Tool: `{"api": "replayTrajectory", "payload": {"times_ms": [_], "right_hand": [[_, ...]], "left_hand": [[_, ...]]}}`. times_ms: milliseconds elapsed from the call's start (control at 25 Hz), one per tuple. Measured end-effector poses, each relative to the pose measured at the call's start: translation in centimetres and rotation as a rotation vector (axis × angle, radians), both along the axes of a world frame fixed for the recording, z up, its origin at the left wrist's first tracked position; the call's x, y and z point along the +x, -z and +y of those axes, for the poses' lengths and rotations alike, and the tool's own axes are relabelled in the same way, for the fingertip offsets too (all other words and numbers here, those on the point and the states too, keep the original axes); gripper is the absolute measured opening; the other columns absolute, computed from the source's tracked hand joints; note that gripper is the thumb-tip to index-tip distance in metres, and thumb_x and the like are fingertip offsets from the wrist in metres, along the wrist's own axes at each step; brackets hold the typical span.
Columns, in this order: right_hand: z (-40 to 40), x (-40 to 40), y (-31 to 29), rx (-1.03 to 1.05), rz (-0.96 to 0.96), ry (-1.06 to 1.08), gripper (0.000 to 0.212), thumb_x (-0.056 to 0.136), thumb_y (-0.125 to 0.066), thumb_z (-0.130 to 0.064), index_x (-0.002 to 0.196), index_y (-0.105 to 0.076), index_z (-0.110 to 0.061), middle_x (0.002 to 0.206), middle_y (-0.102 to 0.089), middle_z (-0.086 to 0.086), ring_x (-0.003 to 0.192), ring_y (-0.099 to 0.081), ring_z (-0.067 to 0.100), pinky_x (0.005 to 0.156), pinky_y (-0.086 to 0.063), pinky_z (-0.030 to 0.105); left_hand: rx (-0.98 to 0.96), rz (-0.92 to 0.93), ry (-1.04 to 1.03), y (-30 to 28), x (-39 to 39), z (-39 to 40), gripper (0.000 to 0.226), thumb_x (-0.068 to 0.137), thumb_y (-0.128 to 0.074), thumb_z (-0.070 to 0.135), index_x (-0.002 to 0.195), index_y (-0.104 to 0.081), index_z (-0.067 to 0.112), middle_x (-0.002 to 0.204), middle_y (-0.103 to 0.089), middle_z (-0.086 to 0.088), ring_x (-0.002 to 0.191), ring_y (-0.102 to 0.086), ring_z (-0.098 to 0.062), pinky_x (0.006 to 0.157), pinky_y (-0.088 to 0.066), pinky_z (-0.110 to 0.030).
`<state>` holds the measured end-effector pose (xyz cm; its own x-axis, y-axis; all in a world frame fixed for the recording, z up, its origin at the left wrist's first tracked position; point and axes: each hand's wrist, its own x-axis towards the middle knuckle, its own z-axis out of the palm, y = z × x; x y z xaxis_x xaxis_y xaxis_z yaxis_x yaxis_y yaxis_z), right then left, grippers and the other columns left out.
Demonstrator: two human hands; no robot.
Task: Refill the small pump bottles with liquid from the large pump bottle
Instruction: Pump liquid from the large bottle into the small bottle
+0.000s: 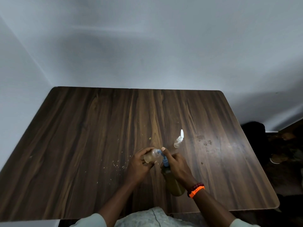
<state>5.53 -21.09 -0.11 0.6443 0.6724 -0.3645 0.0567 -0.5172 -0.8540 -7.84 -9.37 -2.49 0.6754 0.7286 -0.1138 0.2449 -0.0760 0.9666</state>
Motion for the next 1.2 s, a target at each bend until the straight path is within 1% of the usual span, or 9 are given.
{"api": "replayTrajectory", "payload": {"times_ms": [200,360,520,640,720,840,960,1080,1200], "right_hand": [[-0.2,0.2,0.3,-0.011,0.024,-0.013,0.057,0.093,-0.052,-0.064,0.092,-0.066,-0.010,0.089,-0.077,0.014,0.083,-0.076,0.031,0.088,-0.061,0.053],[-0.1,0.1,-0.1,0.006,0.007,0.010,0.060,0.079,-0.050,-0.075,0.074,-0.064,-0.017,0.071,-0.075,0.006,0.074,-0.077,0.029,0.080,-0.062,0.046],[-0.2,0.4,0.3,0.017,0.023,-0.029,0.062,0.086,-0.056,-0.075,0.076,-0.068,-0.015,0.077,-0.077,0.014,0.075,-0.076,0.030,0.078,-0.062,0.049],[0.1,0.3,0.3,0.024,-0.019,-0.003,0.067,0.076,-0.055,-0.086,0.073,-0.066,-0.020,0.068,-0.073,0.005,0.064,-0.074,0.009,0.065,-0.060,0.034],[0.2,0.3,0.4,0.035,-0.019,0.006,0.074,0.071,-0.049,-0.093,0.072,-0.066,-0.021,0.063,-0.073,-0.001,0.062,-0.073,0.007,0.061,-0.059,0.025],[0.0,0.5,0.7,0.016,-0.009,0.010,0.066,0.078,-0.053,-0.085,0.073,-0.065,-0.020,0.065,-0.072,0.001,0.063,-0.074,0.012,0.067,-0.062,0.033],[-0.1,0.8,0.9,0.006,-0.005,-0.031,0.069,0.076,-0.054,-0.083,0.075,-0.068,-0.016,0.073,-0.077,0.009,0.068,-0.076,0.022,0.075,-0.063,0.046],[-0.1,0.8,0.8,0.016,0.000,0.016,0.074,0.070,-0.053,-0.090,0.075,-0.066,-0.017,0.070,-0.076,0.006,0.067,-0.077,0.021,0.076,-0.064,0.046],[-0.2,0.7,0.9,0.032,0.011,0.031,0.071,0.074,-0.052,-0.086,0.074,-0.065,-0.016,0.071,-0.077,0.008,0.069,-0.078,0.026,0.077,-0.066,0.048]], "left_hand": [[-0.013,0.019,0.029,0.2,-0.2,-0.1,0.053,0.082,-0.084,0.006,0.125,-0.067,0.032,0.126,-0.072,0.008,0.120,-0.068,-0.008,0.103,-0.060,-0.042],[-0.010,0.011,0.003,0.3,0.0,0.0,0.051,0.082,-0.085,0.005,0.127,-0.070,0.022,0.125,-0.073,0.004,0.119,-0.069,-0.012,0.102,-0.061,-0.044],[-0.019,0.027,0.030,0.4,-0.1,0.0,0.054,0.082,-0.085,0.006,0.126,-0.067,0.032,0.128,-0.072,0.006,0.120,-0.068,-0.010,0.102,-0.061,-0.043],[-0.002,0.024,0.026,0.2,-0.1,0.0,0.052,0.083,-0.085,0.009,0.123,-0.066,0.036,0.126,-0.072,0.011,0.118,-0.069,-0.006,0.101,-0.061,-0.039],[0.014,0.009,0.010,0.1,0.1,0.1,0.052,0.083,-0.085,0.008,0.120,-0.066,0.039,0.122,-0.072,0.013,0.117,-0.069,-0.005,0.100,-0.061,-0.037],[0.011,0.007,0.009,0.1,0.0,0.2,0.056,0.082,-0.085,0.006,0.118,-0.065,0.043,0.121,-0.071,0.017,0.115,-0.068,0.002,0.099,-0.061,-0.033],[0.002,0.022,0.038,0.3,-0.1,0.1,0.055,0.082,-0.085,0.006,0.123,-0.064,0.037,0.124,-0.070,0.015,0.118,-0.068,-0.003,0.101,-0.061,-0.035],[0.018,0.014,0.028,0.1,0.1,0.0,0.053,0.083,-0.085,0.007,0.120,-0.065,0.039,0.123,-0.070,0.015,0.117,-0.067,-0.004,0.099,-0.061,-0.034],[0.035,0.010,0.008,-0.1,0.2,0.1,0.053,0.083,-0.085,0.008,0.117,-0.065,0.042,0.121,-0.071,0.014,0.116,-0.067,-0.003,0.097,-0.061,-0.032]]}}
